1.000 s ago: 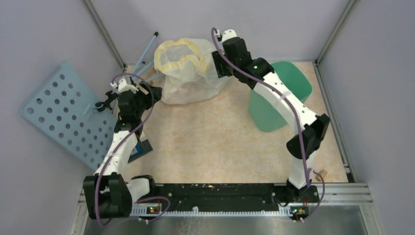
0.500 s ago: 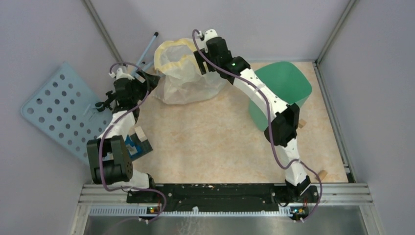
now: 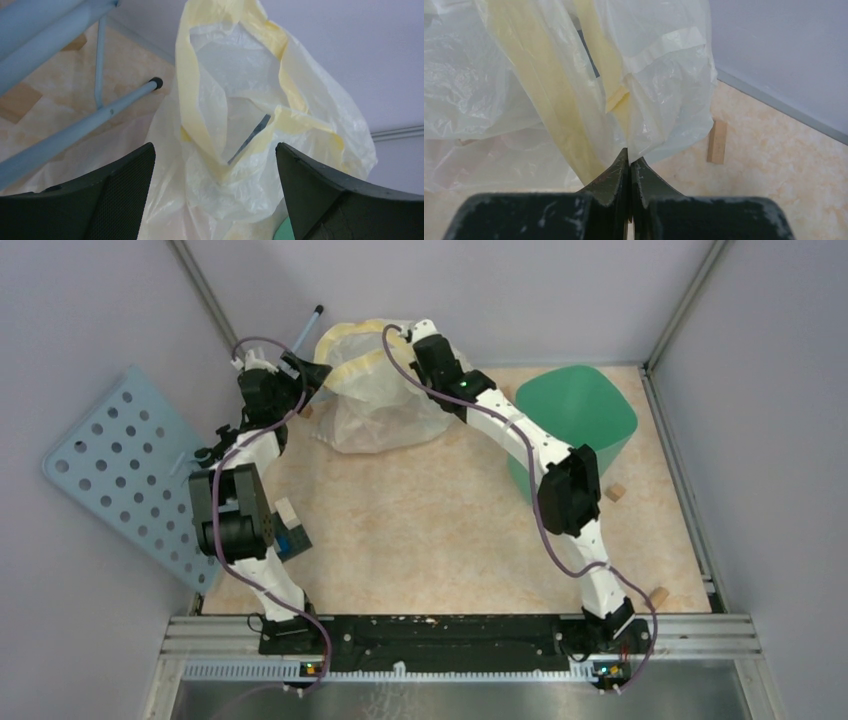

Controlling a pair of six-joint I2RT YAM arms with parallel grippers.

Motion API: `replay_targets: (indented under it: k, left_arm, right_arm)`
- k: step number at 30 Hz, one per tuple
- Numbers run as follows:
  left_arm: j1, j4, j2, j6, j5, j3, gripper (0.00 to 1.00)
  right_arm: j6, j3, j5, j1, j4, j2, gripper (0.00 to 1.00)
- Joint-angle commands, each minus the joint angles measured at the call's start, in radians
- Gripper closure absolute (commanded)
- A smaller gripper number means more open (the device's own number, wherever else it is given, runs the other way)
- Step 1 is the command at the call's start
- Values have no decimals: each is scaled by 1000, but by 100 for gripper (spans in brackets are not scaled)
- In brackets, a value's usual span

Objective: Put the trash bags into the trash bin
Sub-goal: Adjust the trash bag at the center of the board.

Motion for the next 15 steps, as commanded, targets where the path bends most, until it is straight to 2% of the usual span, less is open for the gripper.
replay_targets:
  k: [1,5,10,15]
  left_arm:
    - [2,55,58,-33,27,106,7]
    - [3,-39,104,4,-30,193,4]
    - [2,-111,175,-16,-1,282,5]
    - [-1,-101,218,-41,38,299,22]
  right_arm:
    - [3,-43,-28,12,57,-109,100]
    - [5,-140,-40,12,90,-171,100]
    - [11,-210,-35,12,113,-213,100]
    - [18,-225,-31,12,104,-231,100]
